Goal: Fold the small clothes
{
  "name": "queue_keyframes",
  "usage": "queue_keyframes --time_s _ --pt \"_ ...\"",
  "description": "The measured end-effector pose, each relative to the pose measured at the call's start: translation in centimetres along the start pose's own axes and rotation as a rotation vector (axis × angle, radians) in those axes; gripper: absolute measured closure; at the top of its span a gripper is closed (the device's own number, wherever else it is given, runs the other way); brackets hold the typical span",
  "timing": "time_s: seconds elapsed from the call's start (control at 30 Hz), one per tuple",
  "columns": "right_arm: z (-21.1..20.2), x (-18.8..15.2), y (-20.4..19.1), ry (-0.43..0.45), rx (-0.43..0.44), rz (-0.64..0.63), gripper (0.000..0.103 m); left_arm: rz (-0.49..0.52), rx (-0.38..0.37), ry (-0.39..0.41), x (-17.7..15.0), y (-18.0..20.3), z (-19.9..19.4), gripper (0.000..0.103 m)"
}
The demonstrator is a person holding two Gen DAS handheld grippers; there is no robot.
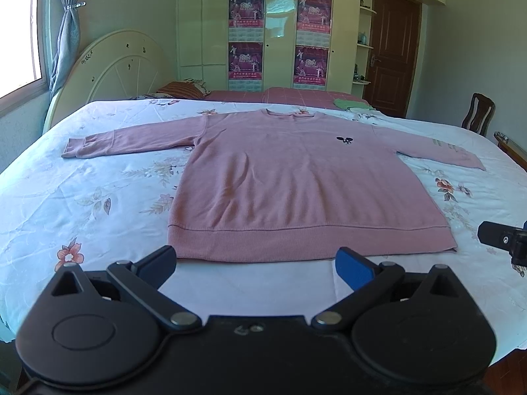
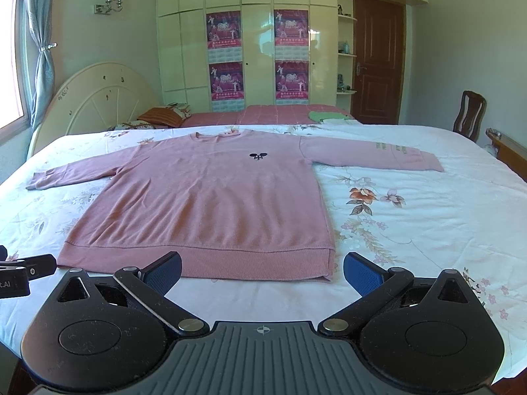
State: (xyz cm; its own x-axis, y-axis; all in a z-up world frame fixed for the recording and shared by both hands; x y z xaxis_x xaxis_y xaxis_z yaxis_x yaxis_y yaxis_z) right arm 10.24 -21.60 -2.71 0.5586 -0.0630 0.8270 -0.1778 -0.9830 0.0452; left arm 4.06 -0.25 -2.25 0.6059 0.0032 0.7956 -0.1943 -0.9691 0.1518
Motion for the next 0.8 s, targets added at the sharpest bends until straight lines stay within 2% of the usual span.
queue_keyframes --time_s 0.8 --pt "1.0 0.0 0.3 -0.013 0.001 -0.003 0.0 -0.011 -0.001 -0.02 0.3 0.7 1.6 0.0"
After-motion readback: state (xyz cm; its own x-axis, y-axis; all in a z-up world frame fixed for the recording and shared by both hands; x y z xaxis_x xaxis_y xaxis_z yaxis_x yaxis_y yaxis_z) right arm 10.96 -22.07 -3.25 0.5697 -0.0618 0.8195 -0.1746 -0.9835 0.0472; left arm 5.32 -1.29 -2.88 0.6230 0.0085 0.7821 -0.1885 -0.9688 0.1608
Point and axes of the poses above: each gripper's, at about its wrist camera, not at the fingertips, and z roughly the way its jaws point, y to its right, x to its top, the point moved 4 cm from there along z, roughly the way its jaws point, and after that the axes turned 14 degrees about -x, right-handed, at the moved point
